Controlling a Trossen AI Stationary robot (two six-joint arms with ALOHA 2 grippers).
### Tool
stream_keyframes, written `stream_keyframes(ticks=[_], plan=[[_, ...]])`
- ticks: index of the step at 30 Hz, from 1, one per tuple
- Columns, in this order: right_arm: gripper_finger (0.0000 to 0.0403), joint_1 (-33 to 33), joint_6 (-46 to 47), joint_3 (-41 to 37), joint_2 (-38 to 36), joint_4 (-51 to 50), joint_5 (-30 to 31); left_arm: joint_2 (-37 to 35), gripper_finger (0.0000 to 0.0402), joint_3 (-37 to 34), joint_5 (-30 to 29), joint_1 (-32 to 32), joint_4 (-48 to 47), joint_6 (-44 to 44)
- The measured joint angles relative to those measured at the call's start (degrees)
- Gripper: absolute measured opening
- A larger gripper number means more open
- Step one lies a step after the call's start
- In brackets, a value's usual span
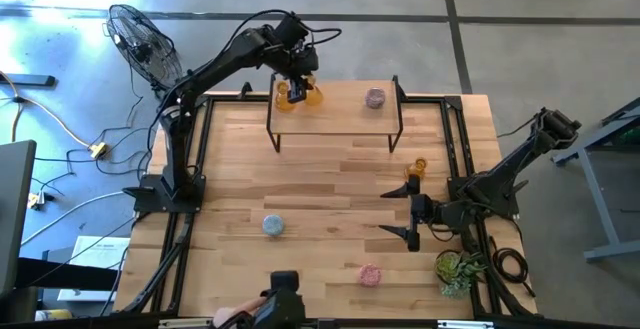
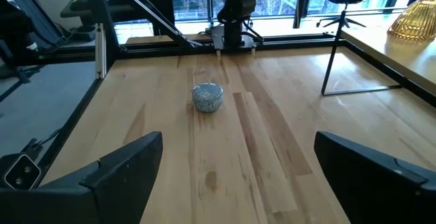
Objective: Pick & Place candle stick holders
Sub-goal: Put the bottom orange candle holder on the shelf, then put the blue white scented candle on the shelf
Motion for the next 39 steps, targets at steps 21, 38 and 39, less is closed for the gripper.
stream_keyframes(ticks=[21,38,39], plan=[[0.0378,0.00,0.04,0.00,0.00,-1.13,-1.66,3.17,0.0223,-0.25,-0.46,-0.22,-0.69,-5.60],[0.0378,0.02,0.70,0.00,0.00,-1.14,-1.66,1.93,0.0256,-0.04,-3.70,-2.23,5.34,-5.38],[0.0378,0.02,0.70,0.00,0.00,-1.14,-1.60,1.88,0.0256,0.57,-3.95,-2.37,5.43,-5.38]])
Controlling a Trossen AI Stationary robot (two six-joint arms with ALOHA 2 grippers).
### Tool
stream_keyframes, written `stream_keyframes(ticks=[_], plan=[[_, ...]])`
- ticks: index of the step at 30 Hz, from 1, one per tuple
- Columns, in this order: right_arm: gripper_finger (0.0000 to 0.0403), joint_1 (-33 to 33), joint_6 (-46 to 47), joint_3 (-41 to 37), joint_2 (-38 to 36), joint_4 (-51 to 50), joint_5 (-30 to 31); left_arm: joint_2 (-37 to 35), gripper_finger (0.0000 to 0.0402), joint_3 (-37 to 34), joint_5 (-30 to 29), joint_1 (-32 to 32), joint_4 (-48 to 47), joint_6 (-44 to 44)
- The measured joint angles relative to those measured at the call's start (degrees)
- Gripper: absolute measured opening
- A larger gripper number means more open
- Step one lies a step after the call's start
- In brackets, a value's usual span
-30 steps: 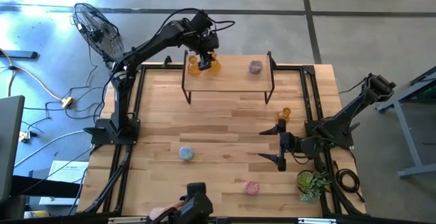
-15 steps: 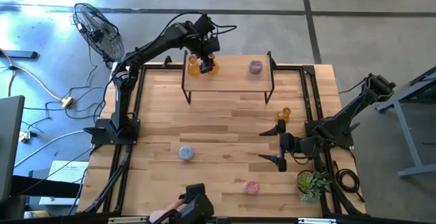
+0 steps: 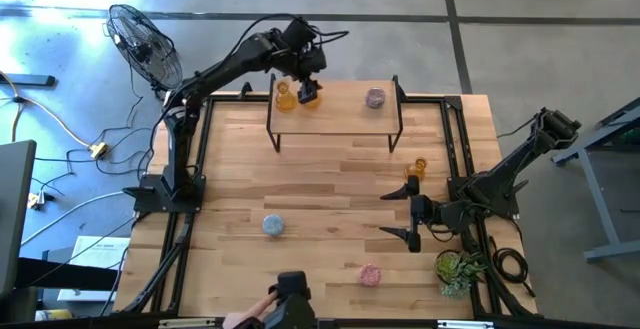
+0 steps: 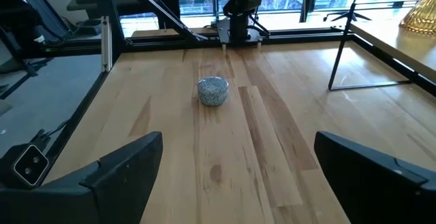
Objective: Pick & Place candle stick holders
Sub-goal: Put the blue white scented candle on the shelf
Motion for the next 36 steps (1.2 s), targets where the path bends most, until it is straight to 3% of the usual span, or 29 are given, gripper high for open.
stream_keyframes(ticks=[7,13,15,24,30,36], plan=[[0.0378,0.00,-0.02,0.00,0.00,0.00,0.09,0.02,0.0256,6.57,-0.31,-2.59,-0.15,-0.02],[0.0378,0.00,-0.51,0.00,0.00,-0.40,0.14,-0.14,0.0256,15.51,1.69,-9.17,-5.77,-1.03],[0.0378,0.00,-0.52,0.00,0.00,-0.84,0.14,-2.42,0.0256,13.79,1.73,-11.89,-6.67,-1.49],[0.0378,0.02,-0.56,0.00,0.00,-2.63,0.16,-8.96,0.0257,13.56,0.09,-22.52,-28.52,-2.67],[0.0378,0.02,-0.06,0.00,0.00,-2.58,0.16,-9.64,0.0257,13.55,4.69,-27.56,-32.46,-7.94],[0.0378,0.04,1.98,0.00,0.00,-2.62,-0.42,-8.93,0.0257,13.45,0.01,-32.04,-34.39,-12.33]])
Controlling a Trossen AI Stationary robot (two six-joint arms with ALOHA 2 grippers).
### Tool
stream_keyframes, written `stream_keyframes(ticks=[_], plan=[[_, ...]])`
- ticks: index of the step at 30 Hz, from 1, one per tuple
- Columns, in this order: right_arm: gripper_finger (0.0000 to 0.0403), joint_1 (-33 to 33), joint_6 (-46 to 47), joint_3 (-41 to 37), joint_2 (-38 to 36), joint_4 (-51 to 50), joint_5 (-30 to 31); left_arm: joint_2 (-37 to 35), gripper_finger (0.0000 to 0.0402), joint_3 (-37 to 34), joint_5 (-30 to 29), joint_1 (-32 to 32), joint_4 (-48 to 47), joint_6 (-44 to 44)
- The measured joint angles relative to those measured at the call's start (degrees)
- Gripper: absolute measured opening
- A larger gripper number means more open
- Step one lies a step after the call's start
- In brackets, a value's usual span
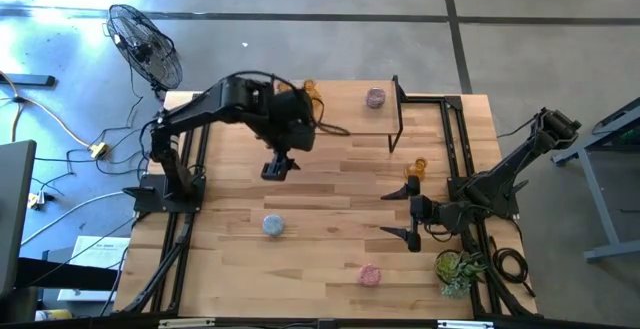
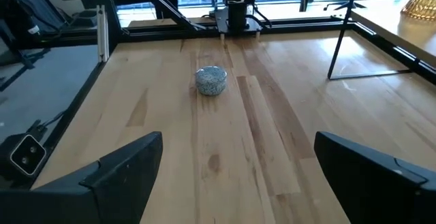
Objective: Pick & Place candle stick holders
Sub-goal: Put the blue white scented candle on the shelf
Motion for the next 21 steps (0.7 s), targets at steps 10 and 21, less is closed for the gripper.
stream_keyframes(ticks=[10,21], plan=[[0.0378,0.00,0.40,0.00,0.00,0.01,-0.53,-0.73,0.0257,-8.73,-2.60,-9.24,0.07,-7.55],[0.0378,0.00,1.67,0.00,0.00,0.07,-0.50,-0.56,0.0268,-24.63,-2.44,-14.91,5.42,-7.03]])
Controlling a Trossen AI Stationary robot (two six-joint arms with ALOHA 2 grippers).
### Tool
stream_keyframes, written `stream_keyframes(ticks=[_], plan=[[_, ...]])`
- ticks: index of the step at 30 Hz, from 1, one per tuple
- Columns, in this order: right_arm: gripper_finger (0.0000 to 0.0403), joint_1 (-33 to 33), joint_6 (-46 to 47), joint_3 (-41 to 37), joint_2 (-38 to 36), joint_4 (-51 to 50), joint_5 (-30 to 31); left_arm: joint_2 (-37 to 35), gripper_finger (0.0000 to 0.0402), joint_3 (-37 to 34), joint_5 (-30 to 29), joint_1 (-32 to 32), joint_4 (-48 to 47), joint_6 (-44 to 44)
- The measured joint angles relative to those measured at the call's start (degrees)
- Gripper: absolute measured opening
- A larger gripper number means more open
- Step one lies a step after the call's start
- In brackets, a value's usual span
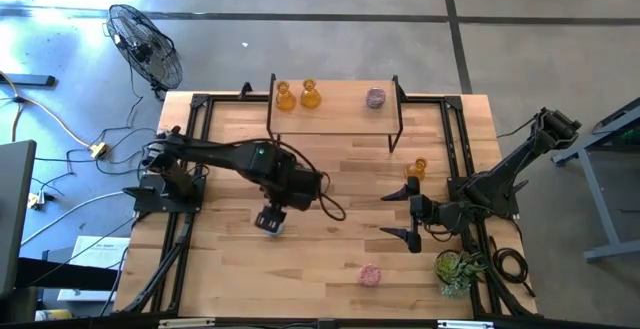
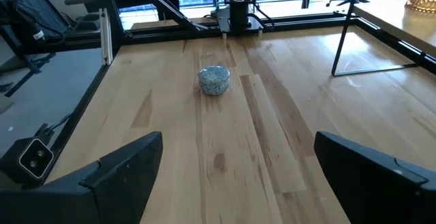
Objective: Pick & Place candle stick holders
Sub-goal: Put the blue white scented candle on the shelf
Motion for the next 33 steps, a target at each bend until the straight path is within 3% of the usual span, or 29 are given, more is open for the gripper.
stream_keyframes(ticks=[4,16,23,28,33], plan=[[0.0378,0.00,1.20,0.00,0.00,0.02,0.86,0.01,0.0276,-5.92,6.60,0.15,4.66,1.38],[0.0378,0.00,2.82,0.00,0.00,0.68,1.34,0.00,0.0276,-13.61,8.31,0.15,15.75,-7.85],[0.0378,0.00,3.69,0.00,0.00,0.92,1.32,-0.02,0.0276,-13.60,4.80,-0.10,15.59,-10.64],[0.0378,-0.01,3.89,0.00,0.01,0.92,0.88,-0.02,0.0276,-13.60,-1.90,-1.88,14.96,-8.80],[0.0378,0.00,4.52,0.00,0.02,0.92,-0.16,-0.02,0.0277,-13.60,-4.56,-3.73,14.25,-8.69]])
